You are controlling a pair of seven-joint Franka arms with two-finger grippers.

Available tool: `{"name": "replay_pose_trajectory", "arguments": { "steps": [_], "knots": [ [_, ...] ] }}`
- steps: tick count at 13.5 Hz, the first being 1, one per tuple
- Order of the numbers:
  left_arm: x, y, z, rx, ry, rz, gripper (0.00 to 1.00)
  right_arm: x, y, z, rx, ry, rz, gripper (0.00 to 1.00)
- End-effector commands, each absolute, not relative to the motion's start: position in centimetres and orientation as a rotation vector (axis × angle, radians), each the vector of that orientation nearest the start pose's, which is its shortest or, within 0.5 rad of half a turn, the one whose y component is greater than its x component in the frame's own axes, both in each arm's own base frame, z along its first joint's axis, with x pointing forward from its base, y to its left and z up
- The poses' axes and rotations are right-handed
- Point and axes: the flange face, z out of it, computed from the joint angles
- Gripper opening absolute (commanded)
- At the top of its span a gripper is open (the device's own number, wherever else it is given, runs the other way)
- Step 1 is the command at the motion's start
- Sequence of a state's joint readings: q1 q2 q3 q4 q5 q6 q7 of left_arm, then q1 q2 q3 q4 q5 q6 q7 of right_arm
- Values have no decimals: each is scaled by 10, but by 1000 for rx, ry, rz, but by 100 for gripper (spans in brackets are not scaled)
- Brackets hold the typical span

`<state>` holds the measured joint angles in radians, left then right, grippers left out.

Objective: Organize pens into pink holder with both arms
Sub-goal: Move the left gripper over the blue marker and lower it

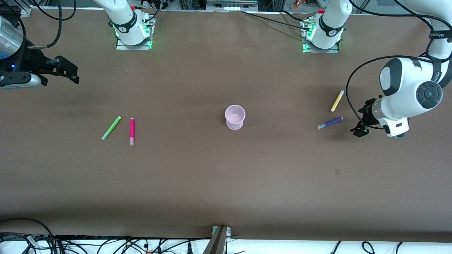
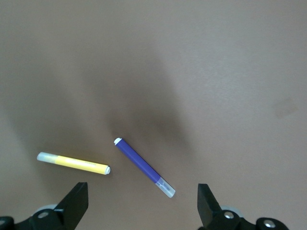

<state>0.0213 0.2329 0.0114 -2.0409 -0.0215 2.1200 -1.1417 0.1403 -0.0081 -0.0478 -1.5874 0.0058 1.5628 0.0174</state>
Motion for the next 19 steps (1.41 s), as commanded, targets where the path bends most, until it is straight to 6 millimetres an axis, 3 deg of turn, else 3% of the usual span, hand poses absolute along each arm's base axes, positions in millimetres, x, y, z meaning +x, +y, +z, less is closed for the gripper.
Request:
{"name": "replay_pose_trajectory", "arguments": {
  "steps": [1, 4, 8, 13, 16, 19],
  "knots": [
    [566, 16, 294, -2501, -1782, 221, 100, 546, 51, 626, -3131, -108, 6, 100],
    [548, 15, 262, -2493, -1838, 156, 100, 547, 49, 626, -3168, -117, 2, 100],
    [534, 16, 234, -2500, -1852, 114, 100, 547, 53, 625, -3158, -114, 8, 100],
    [527, 14, 212, -2462, -1899, 98, 100, 547, 54, 623, -3158, -119, 18, 100],
    [524, 2, 191, -2455, -1889, 114, 100, 546, 54, 621, -3158, -116, 32, 100],
    [523, -7, 185, -2464, -1872, 117, 95, 545, 53, 621, -3158, -114, 37, 100]
  ]
}}
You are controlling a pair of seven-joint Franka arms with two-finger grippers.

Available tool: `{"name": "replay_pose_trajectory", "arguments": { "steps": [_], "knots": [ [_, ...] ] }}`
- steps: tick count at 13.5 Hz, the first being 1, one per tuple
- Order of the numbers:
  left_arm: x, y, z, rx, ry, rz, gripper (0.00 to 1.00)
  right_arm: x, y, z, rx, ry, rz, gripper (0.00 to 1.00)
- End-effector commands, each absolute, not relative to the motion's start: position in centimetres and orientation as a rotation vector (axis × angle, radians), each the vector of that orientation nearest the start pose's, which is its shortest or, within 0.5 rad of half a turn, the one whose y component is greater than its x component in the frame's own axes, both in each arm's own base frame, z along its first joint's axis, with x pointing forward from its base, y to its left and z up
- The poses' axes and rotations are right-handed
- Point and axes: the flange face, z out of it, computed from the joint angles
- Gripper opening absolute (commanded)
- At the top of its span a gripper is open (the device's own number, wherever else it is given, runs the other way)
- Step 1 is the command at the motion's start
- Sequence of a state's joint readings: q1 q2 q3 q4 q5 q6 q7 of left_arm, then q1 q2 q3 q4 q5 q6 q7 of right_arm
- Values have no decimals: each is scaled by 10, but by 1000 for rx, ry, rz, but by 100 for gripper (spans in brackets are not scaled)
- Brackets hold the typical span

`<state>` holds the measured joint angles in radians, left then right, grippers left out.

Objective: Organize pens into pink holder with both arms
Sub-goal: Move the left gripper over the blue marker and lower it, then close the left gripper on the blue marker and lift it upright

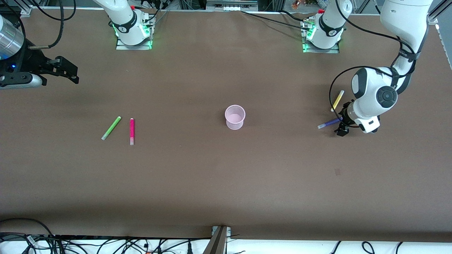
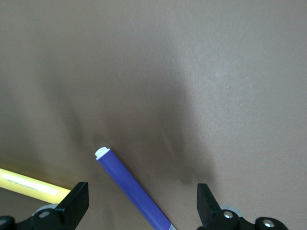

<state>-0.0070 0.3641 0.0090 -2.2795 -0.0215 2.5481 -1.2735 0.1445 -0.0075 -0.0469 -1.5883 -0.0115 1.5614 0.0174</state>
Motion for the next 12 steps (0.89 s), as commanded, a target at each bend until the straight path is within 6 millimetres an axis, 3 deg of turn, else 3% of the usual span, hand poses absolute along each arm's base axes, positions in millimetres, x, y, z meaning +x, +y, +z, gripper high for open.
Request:
{"name": "replay_pose_trajectory", "arguments": {
  "steps": [1, 9, 12],
  "knots": [
    [522, -9, 184, -2465, -1867, 121, 90, 544, 53, 621, -3159, -114, 39, 100],
    [518, -9, 169, -2478, -1801, 143, 81, 544, 51, 620, -3159, -109, 49, 100],
    [518, -9, 169, -2479, -1802, 141, 70, 544, 51, 620, -3157, -109, 49, 100]
  ]
}}
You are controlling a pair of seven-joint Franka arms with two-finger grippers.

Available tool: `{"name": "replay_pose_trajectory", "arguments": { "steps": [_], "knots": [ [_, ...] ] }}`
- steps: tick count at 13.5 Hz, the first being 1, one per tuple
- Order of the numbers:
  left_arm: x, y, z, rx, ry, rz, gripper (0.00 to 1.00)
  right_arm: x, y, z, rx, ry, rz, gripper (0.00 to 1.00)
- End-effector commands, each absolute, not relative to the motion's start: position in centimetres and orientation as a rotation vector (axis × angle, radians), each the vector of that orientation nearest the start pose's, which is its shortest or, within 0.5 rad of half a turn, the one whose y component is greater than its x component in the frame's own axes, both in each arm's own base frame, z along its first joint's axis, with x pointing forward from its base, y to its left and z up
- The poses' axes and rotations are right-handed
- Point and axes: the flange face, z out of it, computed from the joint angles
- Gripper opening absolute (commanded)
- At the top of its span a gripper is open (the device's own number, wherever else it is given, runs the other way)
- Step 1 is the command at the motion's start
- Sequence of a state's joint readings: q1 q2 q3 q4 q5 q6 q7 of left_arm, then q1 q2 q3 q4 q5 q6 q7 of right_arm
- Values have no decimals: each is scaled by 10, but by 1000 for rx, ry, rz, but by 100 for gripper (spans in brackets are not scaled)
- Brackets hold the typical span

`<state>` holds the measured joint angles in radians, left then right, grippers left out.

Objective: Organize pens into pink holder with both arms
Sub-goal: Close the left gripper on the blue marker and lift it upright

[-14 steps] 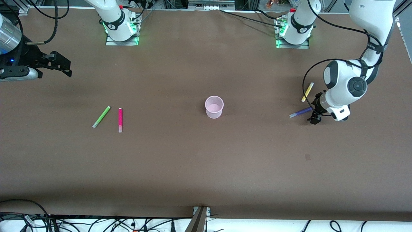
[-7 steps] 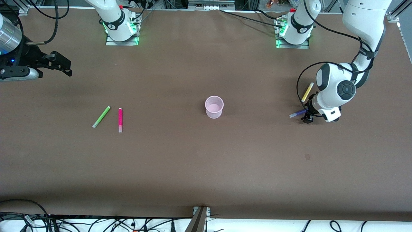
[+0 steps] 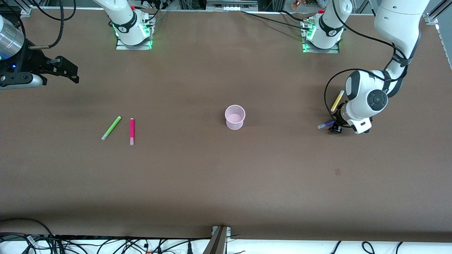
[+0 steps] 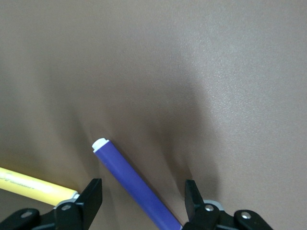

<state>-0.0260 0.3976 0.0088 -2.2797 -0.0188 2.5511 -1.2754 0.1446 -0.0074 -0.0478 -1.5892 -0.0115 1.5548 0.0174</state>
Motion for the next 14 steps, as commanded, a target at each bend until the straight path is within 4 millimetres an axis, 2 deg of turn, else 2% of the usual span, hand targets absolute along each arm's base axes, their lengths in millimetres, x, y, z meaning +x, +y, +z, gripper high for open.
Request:
{"name": "replay_pose_trajectory", "arguments": {
  "steps": [1, 3, 5, 7, 9, 11, 12, 14],
  "knots": [
    [518, -9, 168, -2477, -1801, 145, 64, 544, 51, 620, -3157, -106, 49, 100],
    [518, -9, 168, -2476, -1802, 145, 43, 544, 51, 620, -3157, -106, 49, 100],
    [518, -9, 168, -2477, -1803, 143, 40, 544, 50, 620, -3157, -104, 52, 100],
    [518, -9, 168, -2477, -1803, 143, 25, 544, 49, 619, -3158, -102, 54, 100],
    [520, -9, 171, -2480, -1803, 138, 0, 544, 48, 619, -3158, -99, 54, 100],
    [526, -9, 179, -2489, -1809, 120, 0, 544, 48, 619, -3158, -99, 54, 100],
    [533, -10, 189, -2498, -1816, 97, 0, 544, 48, 619, -3158, -99, 54, 100],
    [551, -30, 220, -2530, -1804, 65, 0, 548, 43, 619, -3162, -111, 45, 100]
  ]
}}
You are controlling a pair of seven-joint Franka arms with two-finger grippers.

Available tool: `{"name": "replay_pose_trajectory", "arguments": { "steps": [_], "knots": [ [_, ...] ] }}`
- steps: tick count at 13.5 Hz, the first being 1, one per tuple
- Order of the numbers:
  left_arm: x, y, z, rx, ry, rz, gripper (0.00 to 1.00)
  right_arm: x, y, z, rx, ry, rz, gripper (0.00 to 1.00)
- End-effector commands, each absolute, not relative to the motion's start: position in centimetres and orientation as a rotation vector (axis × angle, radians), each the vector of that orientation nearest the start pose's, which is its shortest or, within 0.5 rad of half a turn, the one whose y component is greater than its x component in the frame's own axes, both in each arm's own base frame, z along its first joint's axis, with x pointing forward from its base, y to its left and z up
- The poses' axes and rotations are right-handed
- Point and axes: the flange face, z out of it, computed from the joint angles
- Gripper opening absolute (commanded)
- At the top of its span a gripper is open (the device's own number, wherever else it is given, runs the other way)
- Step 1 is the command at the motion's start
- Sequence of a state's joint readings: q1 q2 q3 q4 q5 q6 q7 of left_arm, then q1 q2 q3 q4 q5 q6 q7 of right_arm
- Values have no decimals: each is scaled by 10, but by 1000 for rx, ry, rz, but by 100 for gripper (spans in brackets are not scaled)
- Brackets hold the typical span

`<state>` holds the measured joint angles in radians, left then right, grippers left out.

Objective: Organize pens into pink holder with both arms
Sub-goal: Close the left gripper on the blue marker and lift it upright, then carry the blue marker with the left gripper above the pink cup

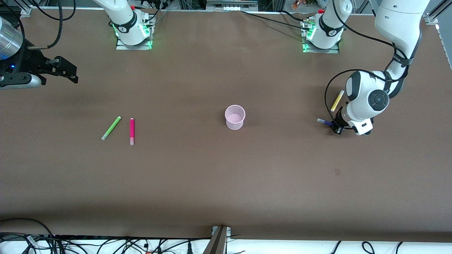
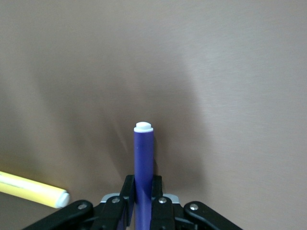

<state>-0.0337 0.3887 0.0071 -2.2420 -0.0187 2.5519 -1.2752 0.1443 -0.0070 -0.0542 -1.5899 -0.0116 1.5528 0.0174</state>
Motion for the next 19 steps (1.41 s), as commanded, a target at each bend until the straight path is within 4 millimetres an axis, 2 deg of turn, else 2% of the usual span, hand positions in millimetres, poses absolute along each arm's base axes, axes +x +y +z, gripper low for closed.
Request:
{"name": "replay_pose_trajectory", "arguments": {
  "steps": [1, 3, 5, 8, 11, 13, 15, 17, 19],
  "knots": [
    [563, -34, 241, -2519, -1817, 69, 0, 551, 41, 618, -3166, -109, 35, 100],
    [589, -68, 288, -2491, -1832, 89, 0, 554, 43, 623, -3163, -116, 20, 100],
    [598, -116, 321, -2462, -1850, 87, 0, 554, 42, 622, -3176, -114, 22, 100],
    [596, -202, 357, -2397, -1884, -98, 0, 555, 45, 622, -3180, -112, 11, 100],
    [577, -280, 380, -2400, -1868, -249, 0, 560, 46, 620, -3197, -103, 7, 100],
    [567, -329, 388, -2395, -1870, -391, 0, 563, 48, 620, -3185, -101, -22, 100],
    [560, -374, 385, -2398, -1833, -513, 0, 563, 50, 619, -3176, -103, -18, 100],
    [550, -412, 371, -2390, -1778, -601, 0, 568, 50, 608, -3158, -98, 17, 100],
    [530, -447, 348, -2357, -1701, -706, 0, 571, 48, 600, -3163, -93, 46, 100]
  ]
}}
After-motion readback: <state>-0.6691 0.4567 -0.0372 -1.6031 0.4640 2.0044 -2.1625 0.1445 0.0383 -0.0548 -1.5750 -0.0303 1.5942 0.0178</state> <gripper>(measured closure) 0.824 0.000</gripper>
